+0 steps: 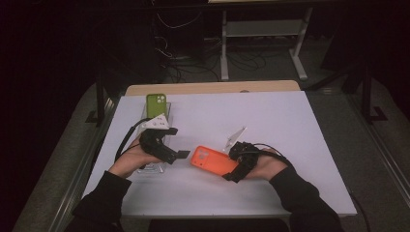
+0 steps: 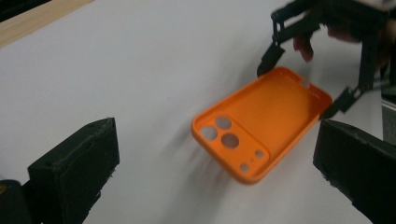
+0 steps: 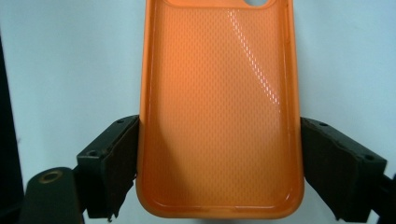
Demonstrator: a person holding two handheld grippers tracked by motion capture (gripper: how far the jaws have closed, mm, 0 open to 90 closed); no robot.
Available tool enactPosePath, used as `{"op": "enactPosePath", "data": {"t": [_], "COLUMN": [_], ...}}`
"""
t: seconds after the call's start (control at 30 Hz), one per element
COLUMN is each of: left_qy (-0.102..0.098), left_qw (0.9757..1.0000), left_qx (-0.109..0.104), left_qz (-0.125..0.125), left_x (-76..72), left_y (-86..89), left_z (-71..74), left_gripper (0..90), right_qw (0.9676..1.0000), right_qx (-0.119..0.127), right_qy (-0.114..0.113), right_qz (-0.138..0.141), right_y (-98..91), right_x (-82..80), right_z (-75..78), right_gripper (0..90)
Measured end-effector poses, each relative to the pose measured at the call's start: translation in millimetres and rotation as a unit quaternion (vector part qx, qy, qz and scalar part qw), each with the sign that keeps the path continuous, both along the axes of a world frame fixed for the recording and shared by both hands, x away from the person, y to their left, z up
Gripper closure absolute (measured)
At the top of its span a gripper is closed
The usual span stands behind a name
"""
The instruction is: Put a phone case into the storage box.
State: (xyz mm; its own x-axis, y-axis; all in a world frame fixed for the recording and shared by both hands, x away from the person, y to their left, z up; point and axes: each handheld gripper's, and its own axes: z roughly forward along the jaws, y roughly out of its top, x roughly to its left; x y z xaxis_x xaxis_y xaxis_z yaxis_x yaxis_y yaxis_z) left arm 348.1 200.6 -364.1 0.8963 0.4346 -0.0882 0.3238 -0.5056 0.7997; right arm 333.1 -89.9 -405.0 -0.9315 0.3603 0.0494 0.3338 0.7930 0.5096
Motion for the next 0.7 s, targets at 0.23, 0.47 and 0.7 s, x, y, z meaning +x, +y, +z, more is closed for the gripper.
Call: {"op": "enactPosePath", "data": {"t": [0.23,0.47,0.7], "left_qy": [-0.007,-0.014,-0.024], "left_qw": [0.9983,0.9947,0.9871], "left_qx": [0.027,0.050,0.074], "left_qz": [-0.051,-0.089,-0.140], "left_x": [-1.5,-3.1,-0.5], "left_y": [-21.3,-46.8,-74.5], "left_z": [-3.4,-4.9,-0.7], "left_gripper": [0.0,0.0,0.0], "right_qw": [0.9998,0.9987,0.9961], "right_qx": [0.003,-0.001,-0.007], "right_qy": [0.007,0.007,0.012], "right_qz": [0.019,0.051,0.087], "right_y": [-28.6,-44.6,-42.4], "right_x": [9.2,15.9,21.7], "right_z": [15.3,24.7,32.9], "right_gripper": [15.1,15.1,15.1]}}
